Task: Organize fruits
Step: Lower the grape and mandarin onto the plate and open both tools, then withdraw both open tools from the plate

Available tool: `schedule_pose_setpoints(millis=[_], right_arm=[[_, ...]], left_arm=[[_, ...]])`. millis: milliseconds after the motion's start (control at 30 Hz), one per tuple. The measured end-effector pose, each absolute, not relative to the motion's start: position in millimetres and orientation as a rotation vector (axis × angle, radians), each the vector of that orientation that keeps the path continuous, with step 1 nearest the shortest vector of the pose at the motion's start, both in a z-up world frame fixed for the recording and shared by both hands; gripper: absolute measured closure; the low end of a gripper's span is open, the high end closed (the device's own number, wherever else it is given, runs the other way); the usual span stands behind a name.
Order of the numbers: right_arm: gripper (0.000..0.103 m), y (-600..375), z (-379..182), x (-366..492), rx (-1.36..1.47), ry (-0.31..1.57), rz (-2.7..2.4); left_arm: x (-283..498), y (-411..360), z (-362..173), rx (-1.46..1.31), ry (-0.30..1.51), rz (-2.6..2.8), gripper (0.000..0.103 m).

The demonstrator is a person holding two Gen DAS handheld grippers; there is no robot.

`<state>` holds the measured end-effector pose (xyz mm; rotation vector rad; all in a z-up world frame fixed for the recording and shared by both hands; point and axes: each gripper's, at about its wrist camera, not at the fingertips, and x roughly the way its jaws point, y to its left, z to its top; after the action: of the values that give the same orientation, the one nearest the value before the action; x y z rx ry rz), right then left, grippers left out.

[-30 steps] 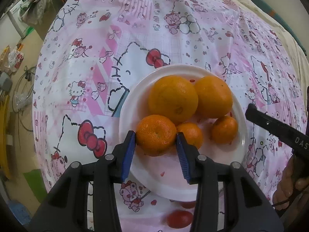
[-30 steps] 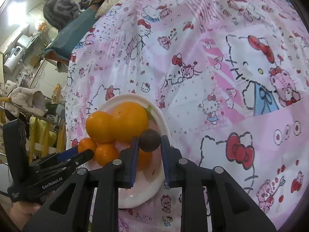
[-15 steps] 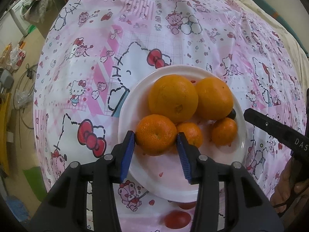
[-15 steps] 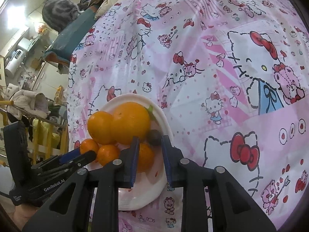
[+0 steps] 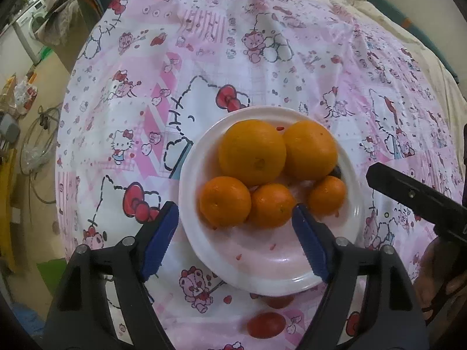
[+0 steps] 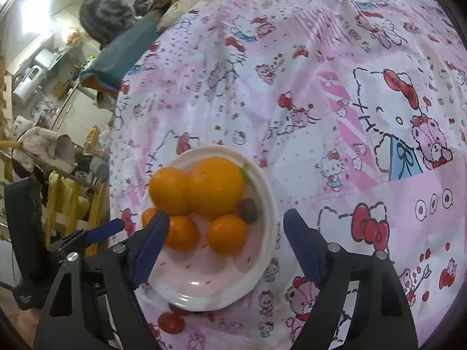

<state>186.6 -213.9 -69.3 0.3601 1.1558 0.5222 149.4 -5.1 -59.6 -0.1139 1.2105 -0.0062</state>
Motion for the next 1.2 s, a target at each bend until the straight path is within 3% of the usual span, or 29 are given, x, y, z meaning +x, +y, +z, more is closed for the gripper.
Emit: schedule_pose_setpoints(millis=[1200], right_arm=[[0.02,-222,-10,104,0.23,1.086,0.451]], left_arm=[[80,21,3,-0.125,1.07,0.006,0.026]])
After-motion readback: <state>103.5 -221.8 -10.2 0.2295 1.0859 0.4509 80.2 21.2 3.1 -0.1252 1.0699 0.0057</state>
